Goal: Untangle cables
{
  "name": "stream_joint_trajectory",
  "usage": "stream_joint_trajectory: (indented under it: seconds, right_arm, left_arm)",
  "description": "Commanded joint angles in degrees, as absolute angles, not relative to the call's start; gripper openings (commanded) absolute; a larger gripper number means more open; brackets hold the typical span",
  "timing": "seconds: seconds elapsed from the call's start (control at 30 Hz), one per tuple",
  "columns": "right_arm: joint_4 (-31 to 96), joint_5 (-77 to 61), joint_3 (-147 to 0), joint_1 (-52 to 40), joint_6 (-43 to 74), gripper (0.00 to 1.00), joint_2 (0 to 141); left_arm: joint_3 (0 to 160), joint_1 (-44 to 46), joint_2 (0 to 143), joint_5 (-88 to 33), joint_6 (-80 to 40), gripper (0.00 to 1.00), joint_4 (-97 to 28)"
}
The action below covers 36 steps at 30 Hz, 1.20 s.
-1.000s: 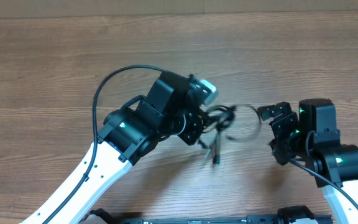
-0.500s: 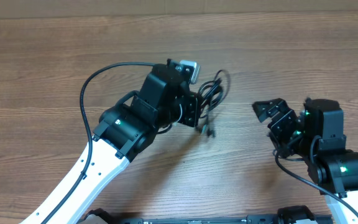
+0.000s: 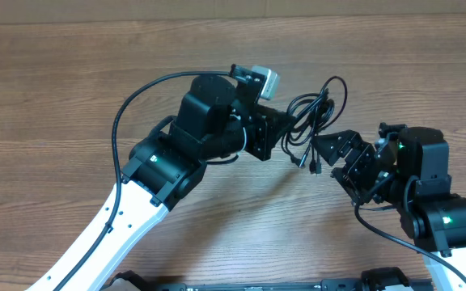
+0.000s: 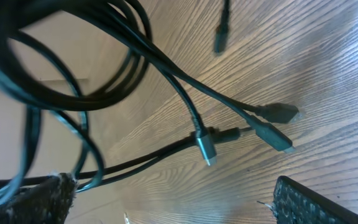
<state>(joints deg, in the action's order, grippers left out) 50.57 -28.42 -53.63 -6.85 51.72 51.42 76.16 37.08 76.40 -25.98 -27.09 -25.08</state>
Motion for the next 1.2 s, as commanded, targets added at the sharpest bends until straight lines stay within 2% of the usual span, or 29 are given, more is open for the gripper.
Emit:
stream_joint_trajectory:
  seconds: [0.0, 0.27, 0.57, 1.17]
  right_arm:
    - [50.17, -29.04, -55.09, -7.07, 50.89, 1.0, 52.18]
    - [49.71, -28.21, -55.09, -7.07, 50.48, 1.0, 55.66]
    - [50.24, -27.81, -55.09, -7.07, 45.71, 1.0, 61.14]
    - [55.2, -15.84, -55.09, -7.07, 45.5, 1.0, 62.78]
  left_arm:
    - [77.08, 37.17, 75.35, -31.0, -28.53, 0.04, -22.96]
    - [77.08, 37.19, 75.35, -33.1, -28.36, 0.04, -22.26]
    - [77.08, 37.12, 75.35, -39.03, -28.53, 0.04, -14.17]
    - [77.08, 33.26, 75.31, -39.68, -33.23, 0.04, -4.01]
